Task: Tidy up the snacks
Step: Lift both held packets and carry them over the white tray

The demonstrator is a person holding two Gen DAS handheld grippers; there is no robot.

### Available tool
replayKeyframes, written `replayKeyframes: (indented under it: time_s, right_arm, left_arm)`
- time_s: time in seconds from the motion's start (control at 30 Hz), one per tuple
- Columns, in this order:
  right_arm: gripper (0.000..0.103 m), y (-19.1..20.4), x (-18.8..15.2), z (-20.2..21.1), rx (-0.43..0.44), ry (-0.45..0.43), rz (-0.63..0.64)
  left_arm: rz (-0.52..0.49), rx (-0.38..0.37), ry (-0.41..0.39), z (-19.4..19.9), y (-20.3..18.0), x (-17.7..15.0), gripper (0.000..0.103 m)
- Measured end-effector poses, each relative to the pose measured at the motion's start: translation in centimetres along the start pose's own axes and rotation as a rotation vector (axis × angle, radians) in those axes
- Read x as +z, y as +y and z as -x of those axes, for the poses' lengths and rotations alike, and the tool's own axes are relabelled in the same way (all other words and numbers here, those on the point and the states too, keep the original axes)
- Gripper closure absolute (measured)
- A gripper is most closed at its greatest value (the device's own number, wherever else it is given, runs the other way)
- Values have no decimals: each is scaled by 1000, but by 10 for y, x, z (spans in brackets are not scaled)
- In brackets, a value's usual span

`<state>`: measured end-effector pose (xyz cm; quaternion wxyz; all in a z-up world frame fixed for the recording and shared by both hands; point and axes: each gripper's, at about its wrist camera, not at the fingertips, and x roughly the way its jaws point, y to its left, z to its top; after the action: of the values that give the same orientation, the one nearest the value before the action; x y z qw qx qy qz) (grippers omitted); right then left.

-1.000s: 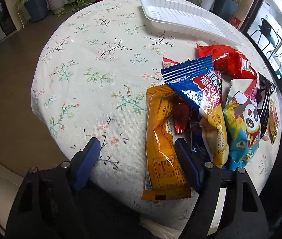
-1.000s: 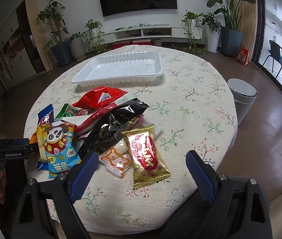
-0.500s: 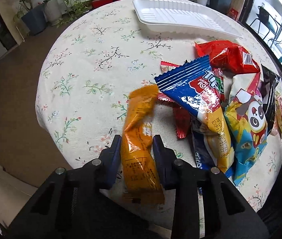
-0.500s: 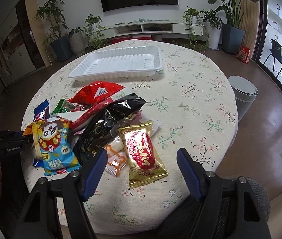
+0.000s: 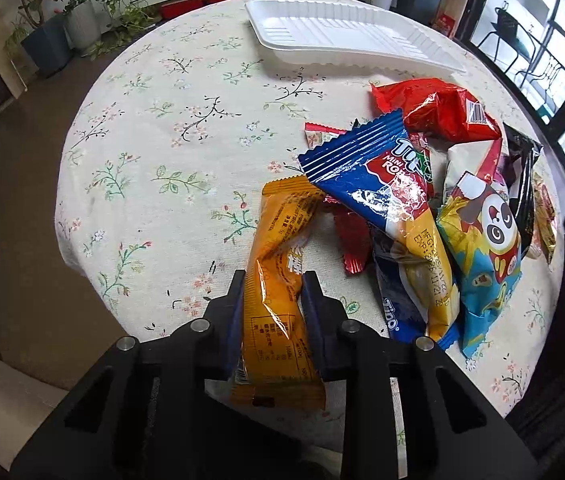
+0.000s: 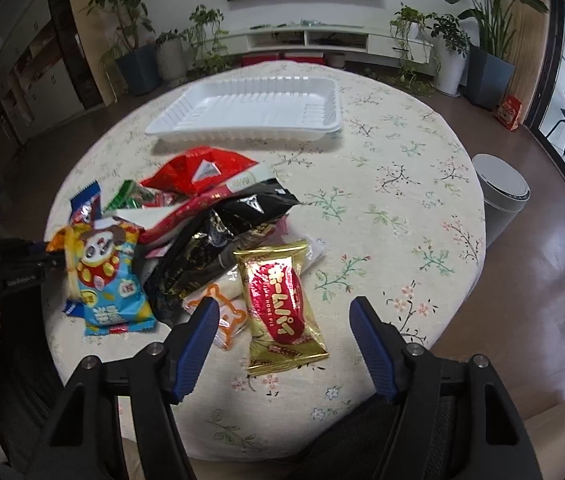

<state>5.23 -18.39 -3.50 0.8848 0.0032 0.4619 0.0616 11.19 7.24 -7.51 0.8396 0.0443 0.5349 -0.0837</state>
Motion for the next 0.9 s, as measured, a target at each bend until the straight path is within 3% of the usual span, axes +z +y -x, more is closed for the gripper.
replayKeyframes:
  time_s: [0.1,0.43,0.53,0.67,0.9]
  right_arm:
    - [48,0,3,-13,4,55,16]
    - [48,2,6,-35,31,152,31]
    - [49,2,8,-40,30,162,38]
    - [69,0,9,-41,29,160,31]
    - [69,-3,7,-38,36,148,4]
  left_arm:
    - [11,-29,-3,1,4,-1,80]
    - [-18,-54,11,2,4,-1,80]
    - [-19,-65,12,1,6,0,80]
    - [-19,-68,6,1,6,-1,80]
    - [-24,-83,-5,4,6,-2,82]
